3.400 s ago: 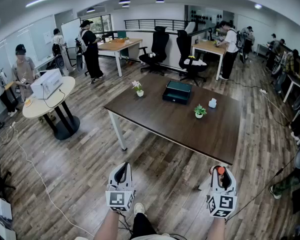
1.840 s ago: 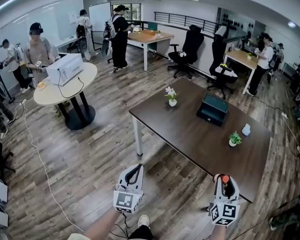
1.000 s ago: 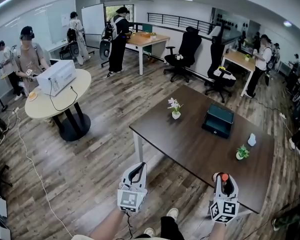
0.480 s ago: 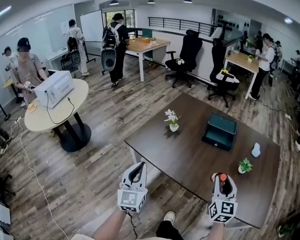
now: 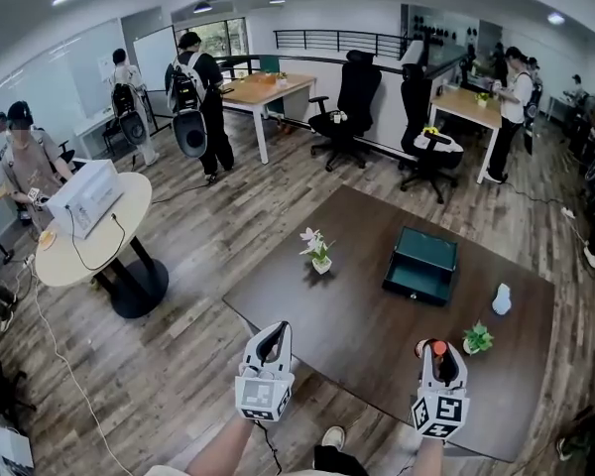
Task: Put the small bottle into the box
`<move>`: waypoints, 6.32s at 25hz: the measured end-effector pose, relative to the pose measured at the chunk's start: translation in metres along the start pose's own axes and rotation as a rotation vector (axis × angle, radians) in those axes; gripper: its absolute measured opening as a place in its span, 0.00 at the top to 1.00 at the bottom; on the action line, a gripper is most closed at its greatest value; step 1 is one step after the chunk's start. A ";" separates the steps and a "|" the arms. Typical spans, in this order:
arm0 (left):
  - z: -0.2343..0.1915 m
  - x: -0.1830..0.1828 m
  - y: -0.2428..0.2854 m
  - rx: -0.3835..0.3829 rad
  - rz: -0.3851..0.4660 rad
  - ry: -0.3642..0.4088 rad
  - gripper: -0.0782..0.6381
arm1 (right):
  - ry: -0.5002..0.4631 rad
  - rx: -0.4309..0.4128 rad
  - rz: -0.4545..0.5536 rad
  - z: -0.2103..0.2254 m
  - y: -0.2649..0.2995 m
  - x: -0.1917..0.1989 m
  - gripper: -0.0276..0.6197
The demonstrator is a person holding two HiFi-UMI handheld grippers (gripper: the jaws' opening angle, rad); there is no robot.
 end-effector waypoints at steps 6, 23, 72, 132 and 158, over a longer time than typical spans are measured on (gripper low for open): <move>0.024 0.001 0.031 0.032 -0.009 0.011 0.89 | 0.025 0.020 -0.002 0.028 0.014 0.007 0.74; 0.149 0.019 0.132 0.227 -0.041 -0.008 0.89 | 0.071 0.251 -0.003 0.164 -0.010 0.031 0.74; 0.193 0.080 0.337 0.593 -0.087 -0.080 0.89 | 0.042 0.539 -0.096 0.212 0.117 0.024 0.74; 0.129 0.174 0.338 0.460 -0.322 -0.073 0.89 | 0.149 0.240 -0.354 0.163 0.293 0.179 0.74; 0.141 0.121 0.301 0.478 -0.201 -0.058 0.89 | 0.031 0.202 -0.186 0.148 0.242 0.081 0.56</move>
Point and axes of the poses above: the fingertips, and each gripper's own axes: y forward along the fingers, z to its right, x out of its underside, the point moved 2 cm from there along -y, backward along the fingers, and after that the axes turned 13 degrees about -x, right-handed, at the moved point
